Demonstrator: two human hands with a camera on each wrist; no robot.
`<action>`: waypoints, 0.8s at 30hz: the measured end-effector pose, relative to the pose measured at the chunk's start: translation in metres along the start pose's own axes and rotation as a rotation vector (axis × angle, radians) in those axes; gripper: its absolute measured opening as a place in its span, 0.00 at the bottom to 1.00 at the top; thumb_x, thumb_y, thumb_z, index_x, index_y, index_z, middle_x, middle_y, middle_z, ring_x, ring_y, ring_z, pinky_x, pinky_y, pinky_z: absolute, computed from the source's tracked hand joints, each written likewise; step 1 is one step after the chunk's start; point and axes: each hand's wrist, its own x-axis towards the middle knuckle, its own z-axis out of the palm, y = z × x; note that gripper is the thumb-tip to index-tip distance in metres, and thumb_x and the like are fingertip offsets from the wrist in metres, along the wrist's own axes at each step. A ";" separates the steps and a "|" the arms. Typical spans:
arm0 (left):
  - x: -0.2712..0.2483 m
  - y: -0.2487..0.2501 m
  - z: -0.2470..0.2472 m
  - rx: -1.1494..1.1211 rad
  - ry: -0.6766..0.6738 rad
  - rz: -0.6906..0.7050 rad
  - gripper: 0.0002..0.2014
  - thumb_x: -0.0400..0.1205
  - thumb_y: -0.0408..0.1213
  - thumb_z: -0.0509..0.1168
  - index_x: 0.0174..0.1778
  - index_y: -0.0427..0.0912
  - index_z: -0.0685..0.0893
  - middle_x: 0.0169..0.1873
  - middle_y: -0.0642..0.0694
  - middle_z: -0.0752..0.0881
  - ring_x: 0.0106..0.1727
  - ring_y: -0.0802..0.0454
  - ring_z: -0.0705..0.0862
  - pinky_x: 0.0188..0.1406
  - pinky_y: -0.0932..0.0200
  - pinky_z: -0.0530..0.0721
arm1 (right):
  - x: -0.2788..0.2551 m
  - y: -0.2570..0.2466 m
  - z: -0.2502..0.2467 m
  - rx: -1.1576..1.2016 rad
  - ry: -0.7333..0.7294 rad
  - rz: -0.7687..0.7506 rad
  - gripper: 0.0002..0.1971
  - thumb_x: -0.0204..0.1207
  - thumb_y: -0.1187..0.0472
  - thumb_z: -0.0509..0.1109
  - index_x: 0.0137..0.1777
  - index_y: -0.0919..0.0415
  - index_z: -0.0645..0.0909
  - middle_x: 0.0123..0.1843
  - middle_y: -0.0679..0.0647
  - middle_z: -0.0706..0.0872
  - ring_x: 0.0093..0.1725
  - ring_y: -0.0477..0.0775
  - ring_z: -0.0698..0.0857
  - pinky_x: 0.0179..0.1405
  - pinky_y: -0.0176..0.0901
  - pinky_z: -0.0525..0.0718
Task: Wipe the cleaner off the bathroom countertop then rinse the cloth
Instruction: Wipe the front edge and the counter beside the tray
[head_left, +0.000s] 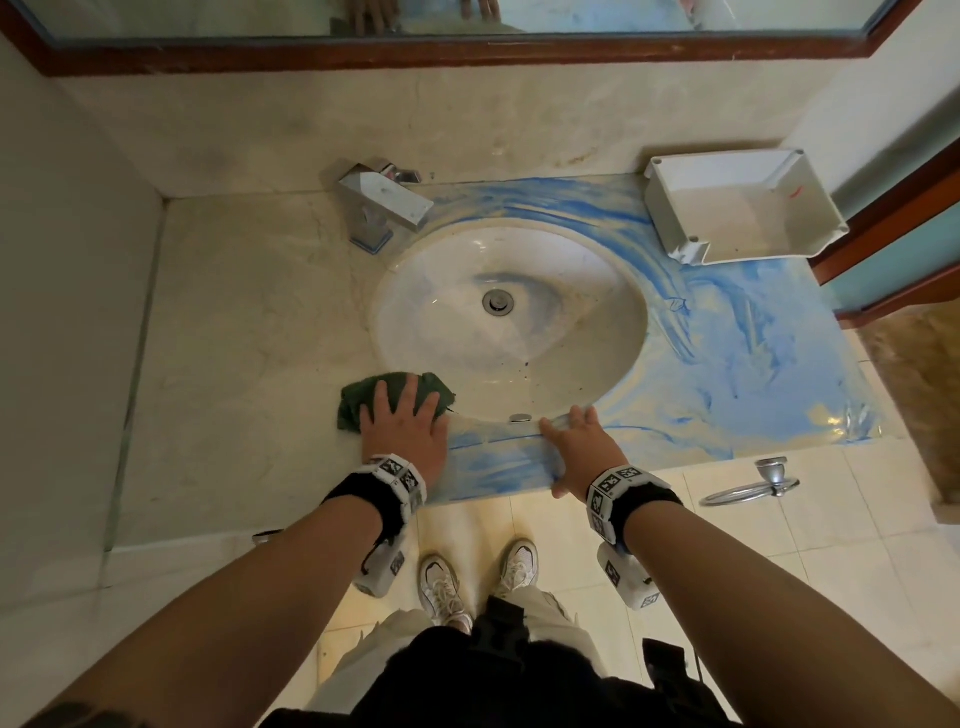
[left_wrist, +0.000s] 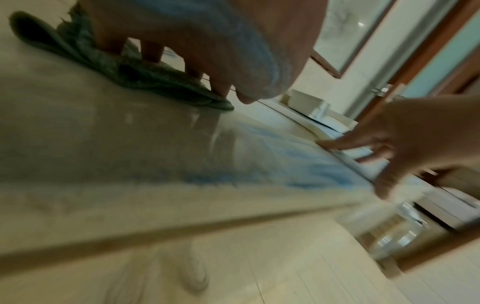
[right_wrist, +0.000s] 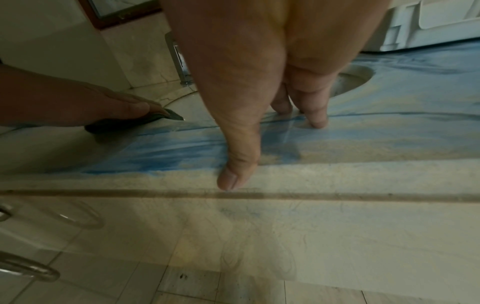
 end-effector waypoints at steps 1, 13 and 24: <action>-0.008 0.006 0.002 0.012 -0.015 0.049 0.26 0.86 0.58 0.43 0.82 0.62 0.61 0.85 0.53 0.51 0.83 0.36 0.49 0.80 0.32 0.53 | 0.000 0.000 0.000 0.000 0.002 0.000 0.54 0.64 0.53 0.84 0.85 0.48 0.54 0.82 0.65 0.52 0.83 0.72 0.45 0.75 0.61 0.72; 0.015 -0.049 -0.012 0.073 -0.072 0.027 0.27 0.86 0.59 0.39 0.84 0.64 0.54 0.86 0.56 0.48 0.85 0.39 0.49 0.80 0.32 0.52 | 0.003 0.002 0.004 -0.008 0.023 -0.007 0.54 0.61 0.51 0.85 0.84 0.47 0.56 0.80 0.64 0.55 0.82 0.70 0.49 0.72 0.60 0.76; -0.027 -0.037 0.004 0.133 -0.164 0.221 0.35 0.79 0.61 0.31 0.83 0.61 0.60 0.86 0.51 0.52 0.84 0.32 0.51 0.77 0.27 0.54 | 0.005 0.002 0.005 0.000 0.016 0.001 0.54 0.61 0.52 0.85 0.84 0.47 0.56 0.82 0.65 0.54 0.83 0.71 0.48 0.74 0.60 0.73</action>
